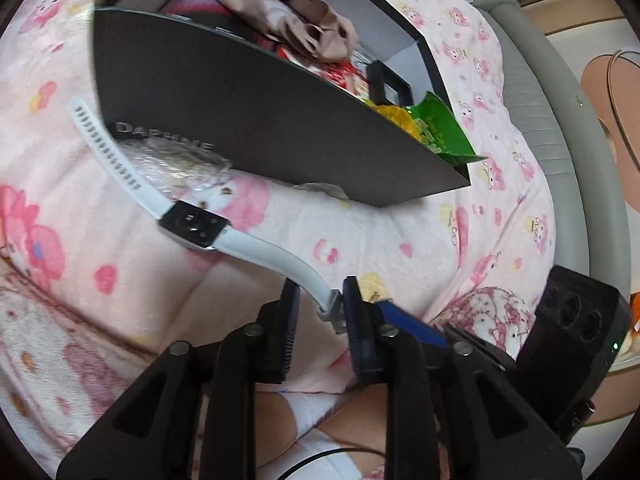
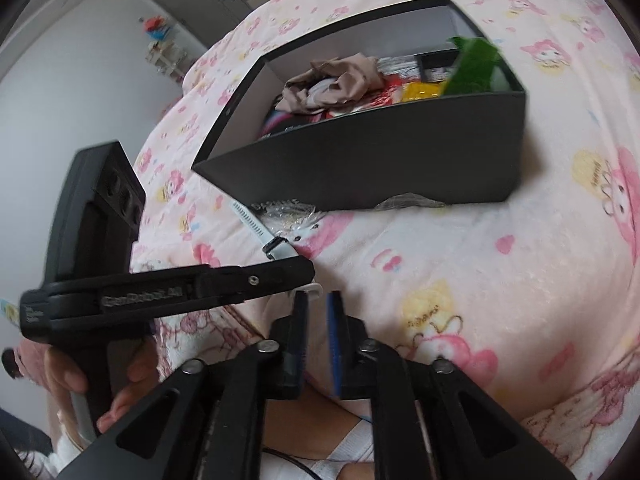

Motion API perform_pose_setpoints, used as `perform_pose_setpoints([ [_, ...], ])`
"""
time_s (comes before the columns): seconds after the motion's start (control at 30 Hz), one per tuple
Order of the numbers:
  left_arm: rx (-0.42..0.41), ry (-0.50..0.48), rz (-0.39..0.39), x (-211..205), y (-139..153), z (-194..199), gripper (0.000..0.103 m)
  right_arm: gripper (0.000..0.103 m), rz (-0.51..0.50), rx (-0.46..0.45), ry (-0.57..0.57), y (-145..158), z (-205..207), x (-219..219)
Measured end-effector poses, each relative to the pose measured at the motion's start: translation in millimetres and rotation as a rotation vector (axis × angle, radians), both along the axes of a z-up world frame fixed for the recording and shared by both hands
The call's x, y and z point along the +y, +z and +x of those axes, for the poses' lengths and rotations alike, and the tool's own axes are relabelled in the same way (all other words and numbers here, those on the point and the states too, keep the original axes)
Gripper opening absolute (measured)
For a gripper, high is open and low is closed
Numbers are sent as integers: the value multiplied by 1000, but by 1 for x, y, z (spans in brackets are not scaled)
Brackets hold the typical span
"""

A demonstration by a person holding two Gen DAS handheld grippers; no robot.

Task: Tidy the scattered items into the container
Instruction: 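Grasp the white watch strap with the right gripper and lift it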

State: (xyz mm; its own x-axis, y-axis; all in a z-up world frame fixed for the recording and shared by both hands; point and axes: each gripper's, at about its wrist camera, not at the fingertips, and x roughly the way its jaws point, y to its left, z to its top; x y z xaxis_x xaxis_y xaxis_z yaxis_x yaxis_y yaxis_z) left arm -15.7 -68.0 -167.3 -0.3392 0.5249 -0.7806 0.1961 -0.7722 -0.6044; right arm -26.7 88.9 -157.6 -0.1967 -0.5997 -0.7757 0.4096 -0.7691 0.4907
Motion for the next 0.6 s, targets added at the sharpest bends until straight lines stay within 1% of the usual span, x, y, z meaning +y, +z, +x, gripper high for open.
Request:
perform_pose_setpoints([
  [0.03,2,9,-10,-3,0,1,26,35,0,-3,8,-2,-2,-4],
  [0.07,2,15,-16,-9,0,3,28,43,2,-12,16,-7,-3,-7],
  [0.1,1,19,-17,-15,0,5,31,45,-1,-29,29,-12,-4,-12],
  [0.17,1,40,-30,-24,-3,5,33,45,-10,-66,41,-23,-9,-19],
  [0.23,-14,67,-79,-38,-5,4,33,46,35,-71,38,-34,-15,-28],
  [0.3,-23,97,-106,-52,-9,-2,33,46,63,-78,38,-41,-21,-36],
  [0.37,-40,122,-105,-65,-17,-12,35,46,28,-100,24,-47,-27,-39],
  [0.43,-63,135,-80,-71,-28,-20,36,46,14,-124,0,-56,-33,-39],
  [0.47,-72,137,-72,-72,-32,-24,36,46,10,-121,-15,-57,-34,-38],
  [0.53,-85,136,-64,-71,-42,-30,36,36,-13,-89,-50,-53,-35,-31],
  [0.57,-88,139,-67,-70,-45,-32,36,26,-19,-63,-60,-49,-35,-27],
  [0.6,-91,139,-73,-69,-48,-33,36,20,-20,-31,-77,-44,-37,-22],
])
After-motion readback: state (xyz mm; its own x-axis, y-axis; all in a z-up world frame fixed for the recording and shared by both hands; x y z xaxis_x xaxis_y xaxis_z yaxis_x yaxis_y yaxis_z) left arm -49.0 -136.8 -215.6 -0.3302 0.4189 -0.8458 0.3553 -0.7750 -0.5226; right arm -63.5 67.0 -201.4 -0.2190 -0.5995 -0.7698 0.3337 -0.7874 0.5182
